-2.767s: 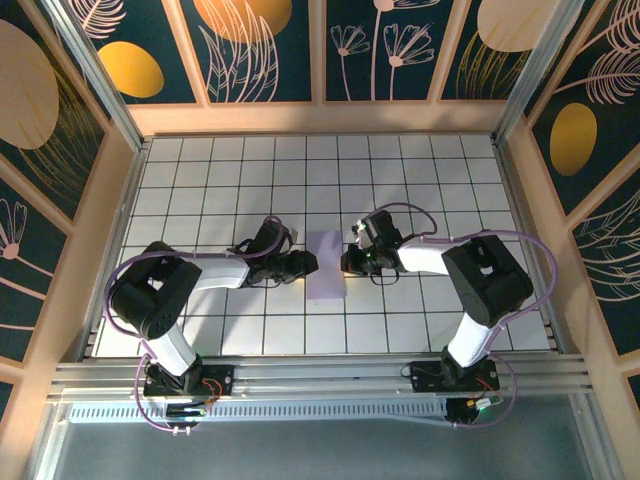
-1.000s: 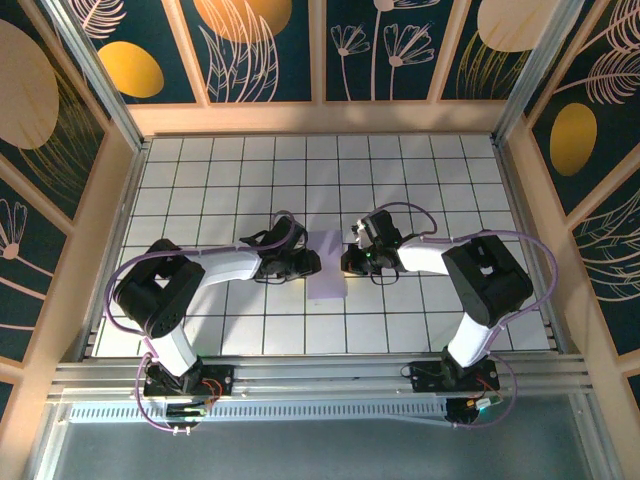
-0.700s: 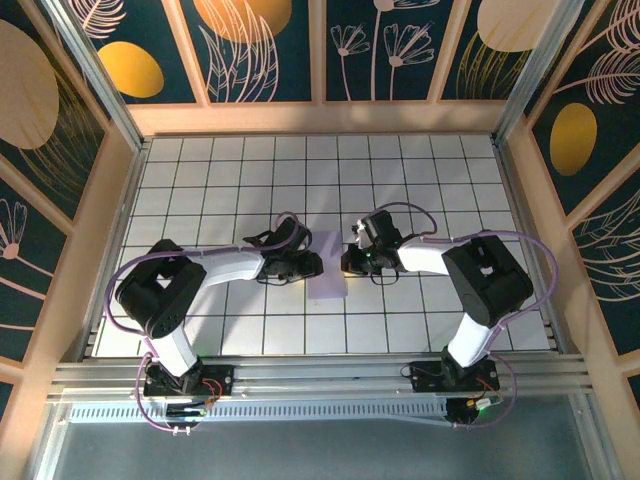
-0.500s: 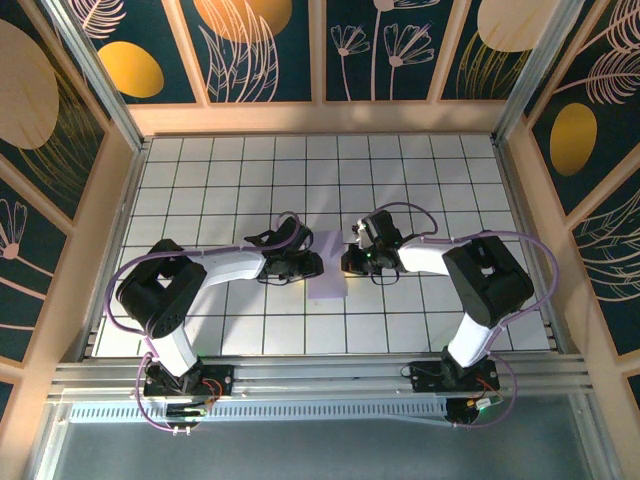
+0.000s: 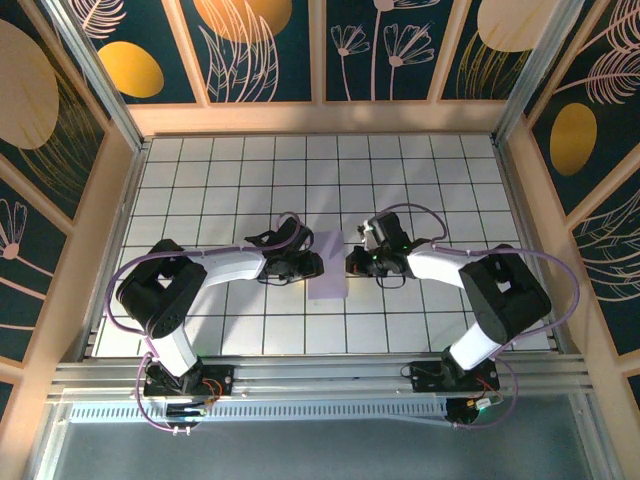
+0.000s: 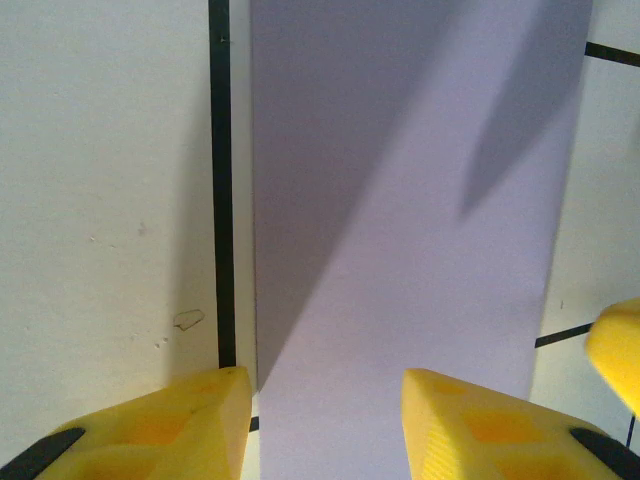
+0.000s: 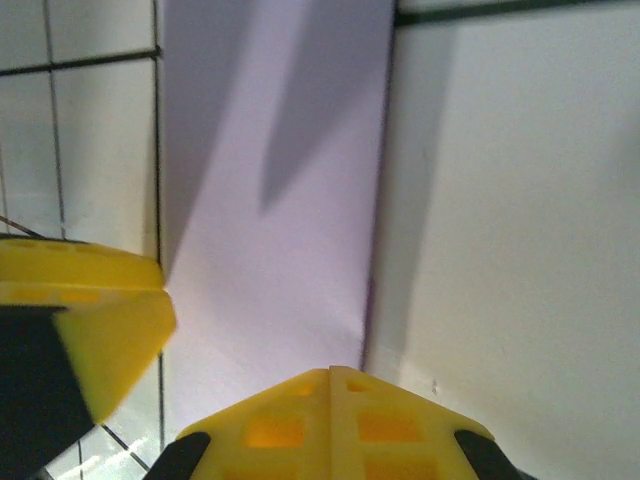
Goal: Fold a paper plane with a square sheet of paper (fold left side to right side)
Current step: Third fold the triangle at the center of the table.
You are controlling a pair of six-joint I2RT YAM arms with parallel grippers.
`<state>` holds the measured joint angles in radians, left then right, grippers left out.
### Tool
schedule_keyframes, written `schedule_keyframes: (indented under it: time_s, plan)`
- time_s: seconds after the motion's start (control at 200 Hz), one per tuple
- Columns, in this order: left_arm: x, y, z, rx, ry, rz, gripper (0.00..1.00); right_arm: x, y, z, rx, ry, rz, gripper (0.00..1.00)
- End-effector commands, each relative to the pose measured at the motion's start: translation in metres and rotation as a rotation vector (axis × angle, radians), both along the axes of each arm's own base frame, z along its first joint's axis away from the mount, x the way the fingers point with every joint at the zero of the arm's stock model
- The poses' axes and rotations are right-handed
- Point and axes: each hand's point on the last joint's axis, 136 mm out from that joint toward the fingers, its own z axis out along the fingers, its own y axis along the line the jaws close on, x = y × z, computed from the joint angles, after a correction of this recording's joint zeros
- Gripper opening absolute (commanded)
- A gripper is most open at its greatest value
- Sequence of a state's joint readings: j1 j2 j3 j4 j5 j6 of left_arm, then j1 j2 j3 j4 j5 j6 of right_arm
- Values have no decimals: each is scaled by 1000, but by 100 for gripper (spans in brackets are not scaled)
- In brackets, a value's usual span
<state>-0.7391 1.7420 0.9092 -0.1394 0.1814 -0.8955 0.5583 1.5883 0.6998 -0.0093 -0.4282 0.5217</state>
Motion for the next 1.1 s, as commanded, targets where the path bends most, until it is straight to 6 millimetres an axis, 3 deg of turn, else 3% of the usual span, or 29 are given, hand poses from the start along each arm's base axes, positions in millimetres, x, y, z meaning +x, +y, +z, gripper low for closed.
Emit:
schedule_keyframes:
  time_s: [0.0, 0.185, 0.565, 0.911, 1.096]
  plan:
    - [-14, 3, -12, 25, 72, -3, 44, -17, -1, -5, 13, 55, 7, 0]
    - [-15, 2, -11, 25, 71, -3, 44, -22, 1, -11, 18, 72, 16, 0]
    - [-15, 3, -12, 28, 70, -6, 44, -18, 8, -3, 50, 58, 30, 0]
    - [-15, 4, -12, 32, 71, -7, 45, -21, 8, -19, 33, 89, 35, 0]
    - [-14, 8, -8, 35, 53, 11, 45, -26, -5, -36, -49, 121, 19, 0]
